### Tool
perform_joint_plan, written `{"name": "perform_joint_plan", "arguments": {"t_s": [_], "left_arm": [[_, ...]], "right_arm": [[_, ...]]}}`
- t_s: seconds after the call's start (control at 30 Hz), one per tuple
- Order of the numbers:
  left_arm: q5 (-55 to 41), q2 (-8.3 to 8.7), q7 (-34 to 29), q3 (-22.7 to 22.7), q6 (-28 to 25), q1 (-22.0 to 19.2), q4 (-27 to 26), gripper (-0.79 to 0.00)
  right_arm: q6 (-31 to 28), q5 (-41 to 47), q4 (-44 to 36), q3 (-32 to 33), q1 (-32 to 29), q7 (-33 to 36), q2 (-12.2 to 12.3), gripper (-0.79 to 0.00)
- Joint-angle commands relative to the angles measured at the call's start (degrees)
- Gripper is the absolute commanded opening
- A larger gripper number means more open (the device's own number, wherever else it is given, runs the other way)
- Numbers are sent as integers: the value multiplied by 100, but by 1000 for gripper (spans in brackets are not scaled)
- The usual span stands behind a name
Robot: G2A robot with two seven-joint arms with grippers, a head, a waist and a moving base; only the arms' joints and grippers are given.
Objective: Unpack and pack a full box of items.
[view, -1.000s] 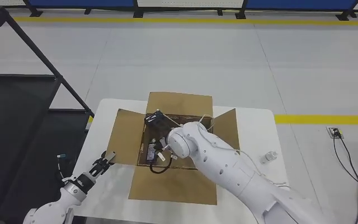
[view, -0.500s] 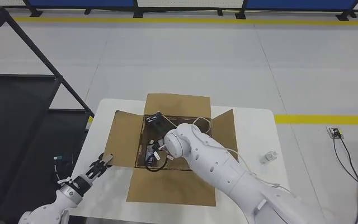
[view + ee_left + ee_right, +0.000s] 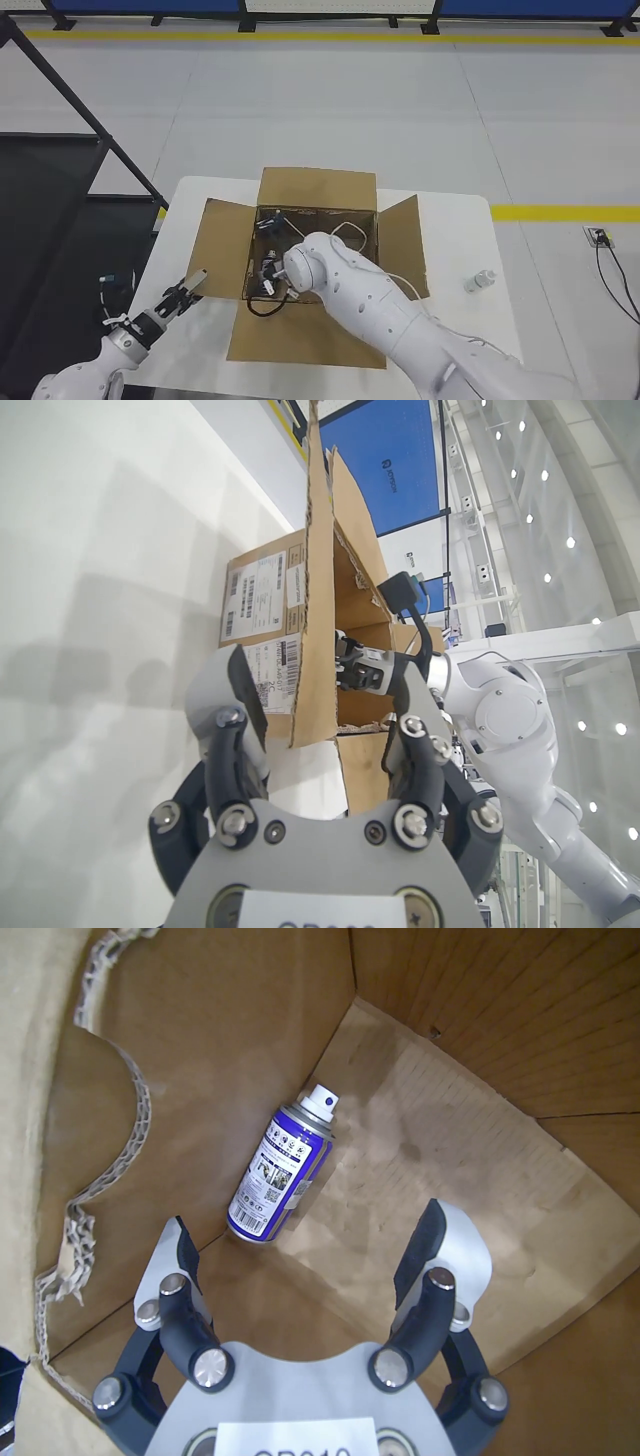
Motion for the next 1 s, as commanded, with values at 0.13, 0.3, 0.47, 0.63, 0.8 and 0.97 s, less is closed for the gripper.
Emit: {"name": "perform_joint_plan", "arguments": {"t_s": [0.13,0.3,0.47,0.63,0.8,0.97], "left_arm": [[-146,29,-181,-13,-90,-17,22,0],[-432,54,-388,-44,-138,-43,46,0],[-513,73,-367,-68,-152,-60,82,-557],[-538,86,-333,-30,-178,-69,125,-785],[-613,106,-412,-32,-261,-48,138,-785],[-770,128,-529,-61,-323,-32,143,-785]], "right_arm": [[-41,148,555,-35,60,-151,-308,0],[-190,70,916,-162,82,-112,-556,0],[-272,13,1270,-228,118,-133,-786,0],[-356,-65,1582,-264,157,-179,-973,0],[-121,-235,1854,-300,221,-306,-1128,0],[185,-348,2019,-287,329,-367,-1213,0]]}}
